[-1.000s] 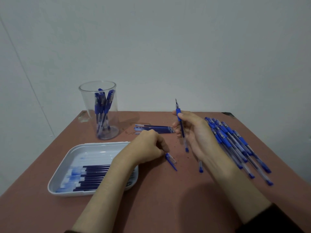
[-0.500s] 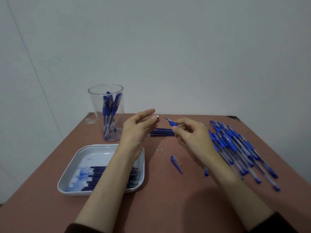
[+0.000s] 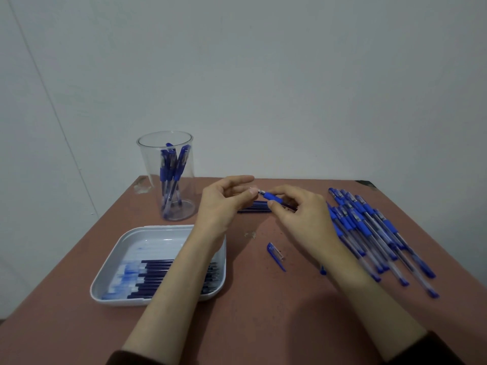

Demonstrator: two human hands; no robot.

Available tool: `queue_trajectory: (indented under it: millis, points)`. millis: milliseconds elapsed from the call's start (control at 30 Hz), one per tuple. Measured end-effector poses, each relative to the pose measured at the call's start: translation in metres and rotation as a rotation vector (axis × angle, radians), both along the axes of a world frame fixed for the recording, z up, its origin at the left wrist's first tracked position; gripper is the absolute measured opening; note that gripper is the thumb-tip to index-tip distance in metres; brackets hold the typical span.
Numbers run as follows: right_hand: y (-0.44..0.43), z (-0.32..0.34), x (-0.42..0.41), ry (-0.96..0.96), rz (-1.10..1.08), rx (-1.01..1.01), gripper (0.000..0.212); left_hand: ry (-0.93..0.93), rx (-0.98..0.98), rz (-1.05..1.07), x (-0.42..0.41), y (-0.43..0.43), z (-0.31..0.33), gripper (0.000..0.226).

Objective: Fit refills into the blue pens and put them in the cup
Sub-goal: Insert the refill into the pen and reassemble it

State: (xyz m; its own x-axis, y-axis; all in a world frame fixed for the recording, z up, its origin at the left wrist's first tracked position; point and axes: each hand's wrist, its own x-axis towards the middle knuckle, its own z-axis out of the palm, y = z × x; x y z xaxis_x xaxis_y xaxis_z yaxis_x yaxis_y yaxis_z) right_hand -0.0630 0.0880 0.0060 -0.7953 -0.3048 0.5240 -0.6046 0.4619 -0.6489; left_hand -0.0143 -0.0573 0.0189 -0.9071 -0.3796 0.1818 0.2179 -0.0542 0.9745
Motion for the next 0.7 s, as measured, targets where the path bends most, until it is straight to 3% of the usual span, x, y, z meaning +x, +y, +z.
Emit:
queue_trajectory:
  millis: [100, 267, 333, 467, 700]
  points:
    - [0.0, 0.003, 0.001, -0.013, 0.019, -0.019, 0.017, 0.008, 0.007, -0.018, 0.0, 0.0, 0.001, 0.024]
    - [-0.002, 0.008, 0.004, -0.605, 0.26, -0.364, 0.017, 0.077, 0.129, -0.126, 0.002, 0.0, 0.006, 0.03]
    - [-0.003, 0.01, 0.005, -0.717, 0.325, -0.434, 0.023, 0.096, 0.185, -0.178, 0.003, 0.001, 0.007, 0.033]
    - [-0.003, 0.012, 0.008, -0.717, 0.385, -0.471, 0.028, 0.102, 0.197, -0.202, 0.003, 0.002, 0.008, 0.039]
    - [-0.003, 0.013, 0.009, -0.761, 0.458, -0.521, 0.029, 0.05, 0.156, -0.195, 0.002, 0.004, 0.006, 0.017]
